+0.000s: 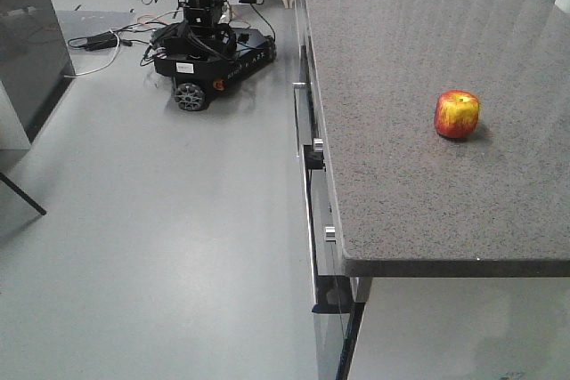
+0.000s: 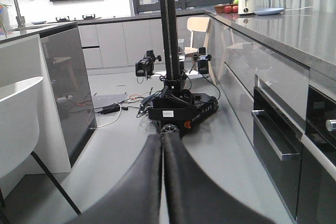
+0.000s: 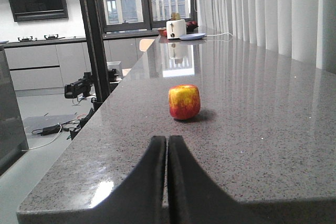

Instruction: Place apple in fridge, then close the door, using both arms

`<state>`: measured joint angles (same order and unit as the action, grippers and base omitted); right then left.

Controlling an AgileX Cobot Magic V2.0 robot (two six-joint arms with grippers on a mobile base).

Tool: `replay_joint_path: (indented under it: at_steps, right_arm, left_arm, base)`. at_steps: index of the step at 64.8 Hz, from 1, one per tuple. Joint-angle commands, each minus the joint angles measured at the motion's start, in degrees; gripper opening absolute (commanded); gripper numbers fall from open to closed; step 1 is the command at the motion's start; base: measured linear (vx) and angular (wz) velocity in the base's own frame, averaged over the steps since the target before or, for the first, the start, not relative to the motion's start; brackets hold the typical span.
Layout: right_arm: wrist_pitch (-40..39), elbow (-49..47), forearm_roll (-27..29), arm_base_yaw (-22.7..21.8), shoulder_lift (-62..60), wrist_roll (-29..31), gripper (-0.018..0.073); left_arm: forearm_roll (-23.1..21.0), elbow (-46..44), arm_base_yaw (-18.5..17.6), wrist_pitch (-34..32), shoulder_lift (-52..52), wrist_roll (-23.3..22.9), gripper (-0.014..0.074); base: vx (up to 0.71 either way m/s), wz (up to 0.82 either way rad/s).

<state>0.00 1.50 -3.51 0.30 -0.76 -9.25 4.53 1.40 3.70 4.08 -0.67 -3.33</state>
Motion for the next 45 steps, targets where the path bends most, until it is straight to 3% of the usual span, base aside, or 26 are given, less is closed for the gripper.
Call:
replay_joint_path:
  at_steps: [1,45]
  right_arm:
    - [-4.05,0.11,-0.73,-0.26,-0.37,0.16,-0.0002]
    - [-4.05,0.11,-0.73,-0.26,-0.37,0.16,-0.0002]
  left_arm:
    - [-0.39,1.63,-0.34,-4.08,-0.92,-0.46,-0.0006]
    - [-0.39,1.63,-0.34,-4.08,-0.92,-0.46,-0.0006]
  base:
    - [0.0,0.0]
    - [0.0,0.0]
